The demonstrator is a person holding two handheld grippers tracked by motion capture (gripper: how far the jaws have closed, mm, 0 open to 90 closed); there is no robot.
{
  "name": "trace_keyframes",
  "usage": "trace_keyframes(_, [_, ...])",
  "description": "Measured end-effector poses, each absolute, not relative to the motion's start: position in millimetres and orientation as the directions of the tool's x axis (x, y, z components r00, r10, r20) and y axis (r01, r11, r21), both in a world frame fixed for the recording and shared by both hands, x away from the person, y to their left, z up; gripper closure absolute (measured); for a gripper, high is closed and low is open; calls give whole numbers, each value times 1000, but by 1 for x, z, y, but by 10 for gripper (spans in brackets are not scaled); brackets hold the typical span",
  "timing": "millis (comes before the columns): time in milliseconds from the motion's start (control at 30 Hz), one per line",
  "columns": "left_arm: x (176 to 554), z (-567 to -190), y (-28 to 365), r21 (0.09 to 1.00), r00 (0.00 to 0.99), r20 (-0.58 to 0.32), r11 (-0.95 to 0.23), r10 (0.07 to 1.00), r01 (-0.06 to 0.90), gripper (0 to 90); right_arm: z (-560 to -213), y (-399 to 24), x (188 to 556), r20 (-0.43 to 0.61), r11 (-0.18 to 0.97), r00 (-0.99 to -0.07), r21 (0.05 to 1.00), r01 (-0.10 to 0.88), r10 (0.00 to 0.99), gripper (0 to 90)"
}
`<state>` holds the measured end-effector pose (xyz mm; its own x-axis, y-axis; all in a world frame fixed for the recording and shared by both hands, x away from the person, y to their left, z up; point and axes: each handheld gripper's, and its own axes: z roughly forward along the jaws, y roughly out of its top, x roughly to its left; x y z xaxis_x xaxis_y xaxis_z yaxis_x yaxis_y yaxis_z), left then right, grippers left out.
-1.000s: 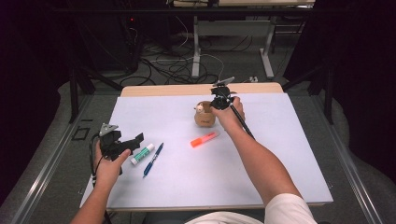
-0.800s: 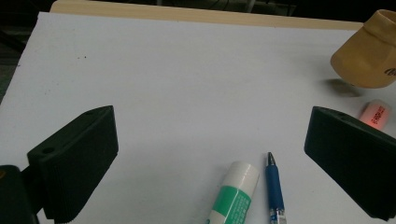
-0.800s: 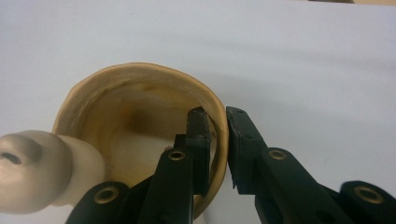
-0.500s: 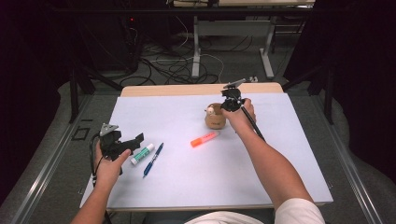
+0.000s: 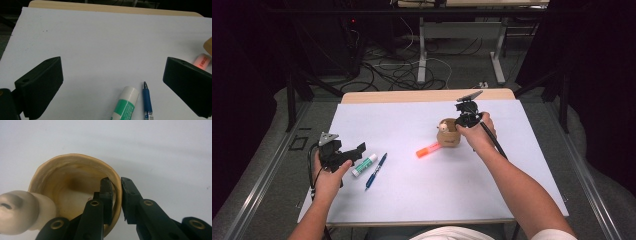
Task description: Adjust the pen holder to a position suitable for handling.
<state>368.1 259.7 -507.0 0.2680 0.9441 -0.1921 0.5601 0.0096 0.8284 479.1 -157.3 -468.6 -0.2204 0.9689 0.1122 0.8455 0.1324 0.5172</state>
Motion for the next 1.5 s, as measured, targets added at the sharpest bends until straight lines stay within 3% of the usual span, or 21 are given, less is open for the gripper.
trace_keyframes(500, [367, -507, 257, 829, 267, -188, 7, 945, 559, 28, -474, -140, 432, 132, 194, -283, 461, 866, 950, 803])
trace_keyframes(1133, [368, -507, 255, 829, 276, -179, -6, 944, 560, 28, -484, -114, 386, 107, 302, -389, 456, 837, 915, 805])
trace_keyframes(1433, [368, -508, 254, 826, 279, -178, -10, 944, 563, 28, -491, -119, 381, 139, 270, -355, 420, 866, 925, 806])
trace_keyframes(1467, [368, -508, 254, 826, 281, -176, -13, 943, 563, 29, -497, -120, 381, 181, 233, -359, 491, 840, 916, 803])
trace_keyframes(1500, [368, -508, 253, 827, 281, -176, -14, 943, 562, 28, -491, -122, 381, 158, 263, -356, 420, 869, 921, 800])
